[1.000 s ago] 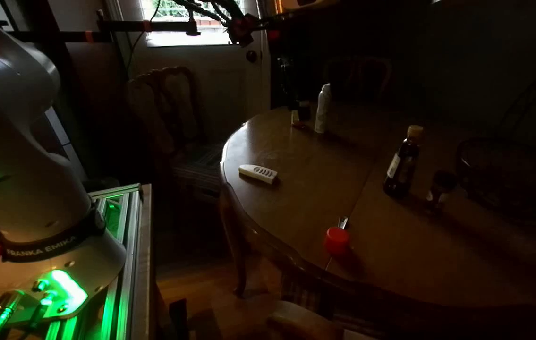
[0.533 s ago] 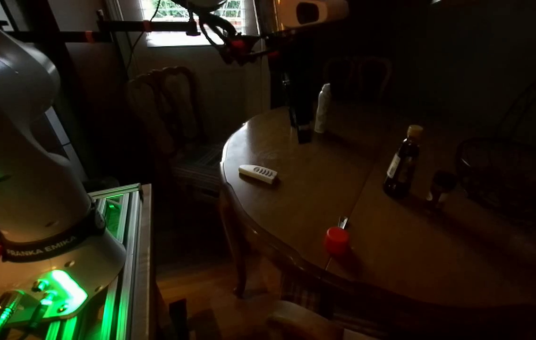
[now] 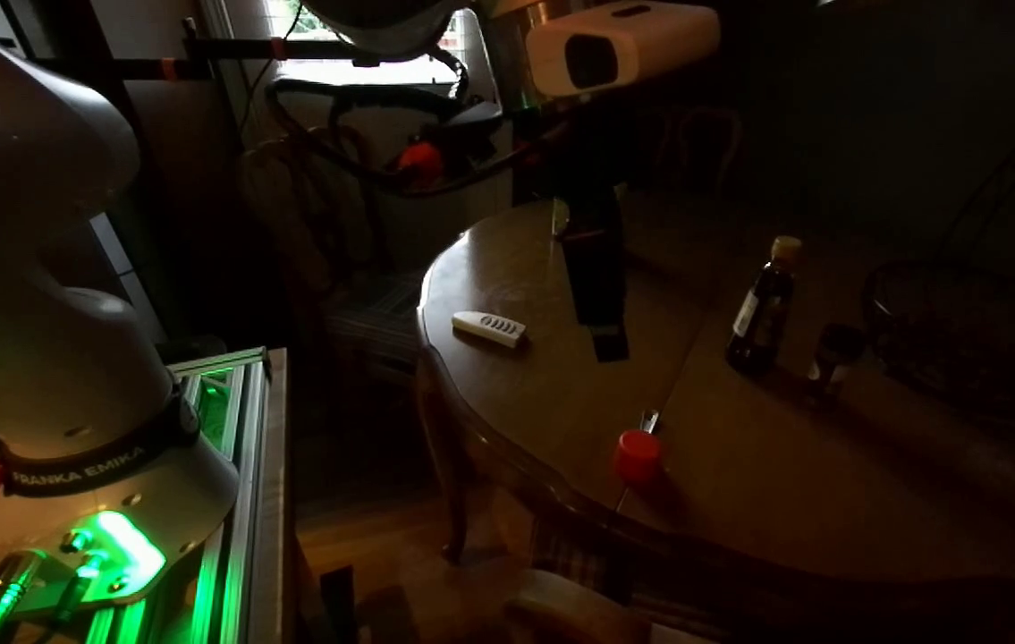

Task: Push the chair at the front outwards.

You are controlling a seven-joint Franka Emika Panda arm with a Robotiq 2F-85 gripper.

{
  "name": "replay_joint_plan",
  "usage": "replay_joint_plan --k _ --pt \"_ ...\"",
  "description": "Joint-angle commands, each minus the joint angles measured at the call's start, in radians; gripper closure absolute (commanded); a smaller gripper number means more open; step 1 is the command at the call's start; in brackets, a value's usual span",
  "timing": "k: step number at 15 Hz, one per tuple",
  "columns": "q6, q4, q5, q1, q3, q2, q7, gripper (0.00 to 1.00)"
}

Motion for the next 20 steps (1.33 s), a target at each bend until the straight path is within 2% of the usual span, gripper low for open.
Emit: replay_joint_plan --k 1,2,3,5,12,20 --pt "-0.01 0.002 -0.014 -0.073 -0.052 0.016 -0.002 0.0" --pt "-0.037 0.002 -0.046 -0.118 -0.037 0.028 0.039 0.0" --pt "-0.015 0.002 -0.014 -0.071 -0.043 0.005 0.0 0.0" --pt "-0.024 0.002 -0.025 -0.102 -0.053 0.016 0.003 0.0" --pt "-0.004 0.012 -0.038 -0.125 -0.058 0.06 0.022 0.0" --pt "0.106 0.01 0.001 -0.14 -0.202 0.23 -0.028 0.0"
